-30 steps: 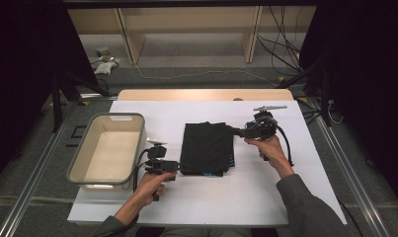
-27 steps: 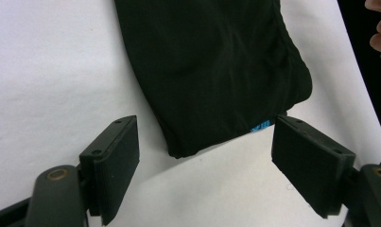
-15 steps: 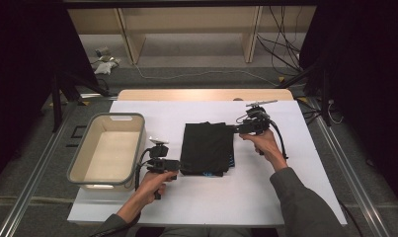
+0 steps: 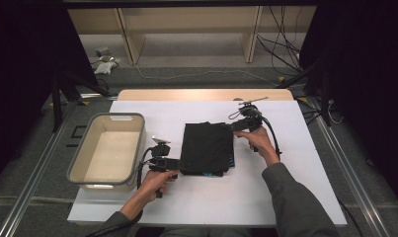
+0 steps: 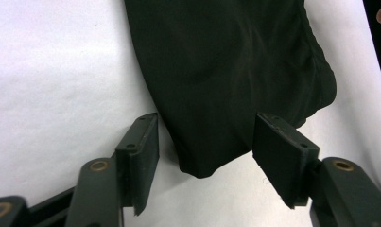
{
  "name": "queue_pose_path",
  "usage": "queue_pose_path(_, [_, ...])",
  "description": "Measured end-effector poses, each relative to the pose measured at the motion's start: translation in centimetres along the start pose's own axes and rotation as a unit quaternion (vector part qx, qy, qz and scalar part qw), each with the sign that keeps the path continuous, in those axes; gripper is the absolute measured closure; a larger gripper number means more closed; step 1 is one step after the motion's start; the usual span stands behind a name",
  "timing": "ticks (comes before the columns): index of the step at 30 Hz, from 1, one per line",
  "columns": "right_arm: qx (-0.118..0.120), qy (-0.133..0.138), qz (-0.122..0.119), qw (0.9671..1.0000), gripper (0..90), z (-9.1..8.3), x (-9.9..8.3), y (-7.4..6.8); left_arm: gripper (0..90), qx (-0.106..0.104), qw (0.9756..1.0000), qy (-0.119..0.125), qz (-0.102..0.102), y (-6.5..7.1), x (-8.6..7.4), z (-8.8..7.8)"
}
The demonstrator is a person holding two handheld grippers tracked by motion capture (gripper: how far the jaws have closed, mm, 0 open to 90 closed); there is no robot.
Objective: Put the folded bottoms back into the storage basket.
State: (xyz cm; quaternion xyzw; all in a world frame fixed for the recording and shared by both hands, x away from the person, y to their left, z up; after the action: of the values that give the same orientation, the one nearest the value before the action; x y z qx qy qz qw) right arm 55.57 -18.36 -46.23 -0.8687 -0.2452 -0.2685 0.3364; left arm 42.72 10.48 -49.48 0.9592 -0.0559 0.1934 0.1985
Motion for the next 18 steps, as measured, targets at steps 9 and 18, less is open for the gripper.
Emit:
queue_pose_path(9, [0.001, -0.018, 0.012, 0.9998, 15.8, 1.8, 0.3, 0.3, 56.1, 0.004, 1.0, -0.004, 0.003, -0.2, 0.3, 0.2])
queue_pose_path(18, [-0.003, -0.035, 0.018, 0.9992, 15.9, 3.1, 0.3, 0.5, 68.5, 0.013, 0.9997, -0.003, 0.022, 0.0, 0.2, 0.4])
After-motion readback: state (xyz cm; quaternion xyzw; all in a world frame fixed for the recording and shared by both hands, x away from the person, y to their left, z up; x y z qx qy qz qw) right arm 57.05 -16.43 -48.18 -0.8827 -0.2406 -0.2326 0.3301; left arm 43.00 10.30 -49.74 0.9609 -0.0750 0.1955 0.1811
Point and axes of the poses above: each handheld gripper's, and its own axes: z roughly forward along the jaws, x roughly out of its top, y roughly to its right, the point moved 2 cm from there along z, roughly forward along the jaws, and after that the axes turned 15 degrees about x, right-handed, at the moved point
